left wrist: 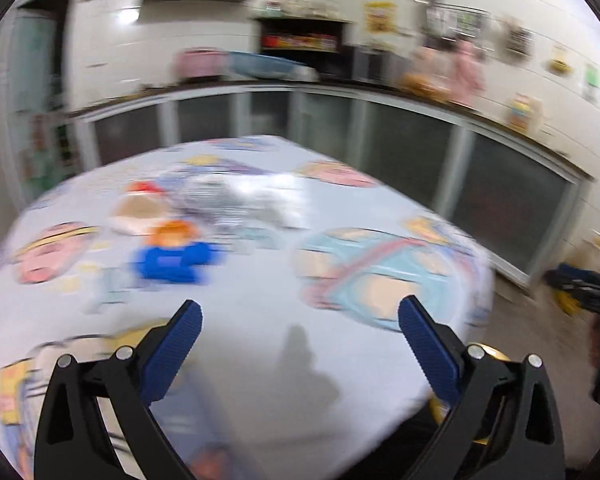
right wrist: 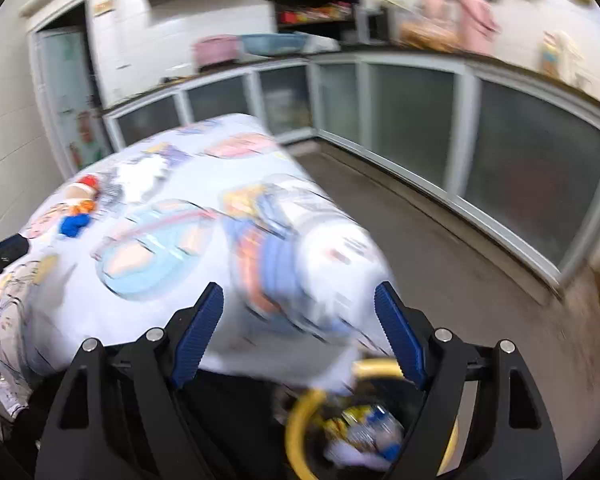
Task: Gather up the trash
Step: 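Move both open tools from the bin back over the table, then grasp the blue cloth with the left tool while the right grasps the white tissue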
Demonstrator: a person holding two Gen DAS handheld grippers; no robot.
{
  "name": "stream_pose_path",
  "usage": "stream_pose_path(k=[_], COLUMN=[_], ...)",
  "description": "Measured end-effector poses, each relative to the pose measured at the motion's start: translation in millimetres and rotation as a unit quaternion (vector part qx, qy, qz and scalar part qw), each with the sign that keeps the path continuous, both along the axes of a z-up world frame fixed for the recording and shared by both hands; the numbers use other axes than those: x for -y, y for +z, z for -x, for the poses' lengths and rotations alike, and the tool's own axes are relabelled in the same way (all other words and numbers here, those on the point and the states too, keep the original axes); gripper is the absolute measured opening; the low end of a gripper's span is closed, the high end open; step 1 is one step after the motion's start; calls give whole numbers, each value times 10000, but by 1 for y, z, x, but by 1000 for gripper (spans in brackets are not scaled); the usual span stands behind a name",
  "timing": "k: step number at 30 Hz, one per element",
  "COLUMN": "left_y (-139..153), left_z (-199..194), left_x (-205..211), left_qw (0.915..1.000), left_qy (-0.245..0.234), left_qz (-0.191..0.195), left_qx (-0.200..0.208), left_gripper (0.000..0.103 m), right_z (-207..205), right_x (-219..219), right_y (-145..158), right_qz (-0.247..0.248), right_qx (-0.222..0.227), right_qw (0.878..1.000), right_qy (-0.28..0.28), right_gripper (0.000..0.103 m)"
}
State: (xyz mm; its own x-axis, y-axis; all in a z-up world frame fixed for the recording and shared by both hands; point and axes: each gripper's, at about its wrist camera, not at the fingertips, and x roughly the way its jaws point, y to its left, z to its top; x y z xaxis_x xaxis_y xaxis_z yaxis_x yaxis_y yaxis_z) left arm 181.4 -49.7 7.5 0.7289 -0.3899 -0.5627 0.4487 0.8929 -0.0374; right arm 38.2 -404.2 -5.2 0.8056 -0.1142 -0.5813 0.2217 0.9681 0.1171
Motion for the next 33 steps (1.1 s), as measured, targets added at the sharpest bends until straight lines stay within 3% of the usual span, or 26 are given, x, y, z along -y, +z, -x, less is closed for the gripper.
stream_pose_path(k=[4,10,13,20,27,33], left_y=[-2,-18,-28,-33,-40,-54], left_z=[-33,-76,-88,-121,-144,-166], left_x=[-42,-81,-82,-80,-67,-68], left_qw=[9955,9866,9850,9859,9872,9824], left_qy=[933,1501,1572,1498,1325,1276], left_qz=[-96,187,91,3,-18,307], left_qx=[-147,-608,-700,-749,-883,-1329], left_gripper=[95,95,95,95,95,95], right_z=[-68,-168,-208,-270,-308,-327], right_x=[-46,-98,-119,-167,-174,-172], right_y=[12,11,6,-8,-21,-30], right_qz=[-5,-148,-265,94,207,201], right_qx=[95,-42,-208,-523,-827,-949], right_qw=[9979,9928,9907,9857,9851,9846], right_qy=[646,1187,1321,1597,1493,1457], right_gripper=[74,73,72,72,71,71])
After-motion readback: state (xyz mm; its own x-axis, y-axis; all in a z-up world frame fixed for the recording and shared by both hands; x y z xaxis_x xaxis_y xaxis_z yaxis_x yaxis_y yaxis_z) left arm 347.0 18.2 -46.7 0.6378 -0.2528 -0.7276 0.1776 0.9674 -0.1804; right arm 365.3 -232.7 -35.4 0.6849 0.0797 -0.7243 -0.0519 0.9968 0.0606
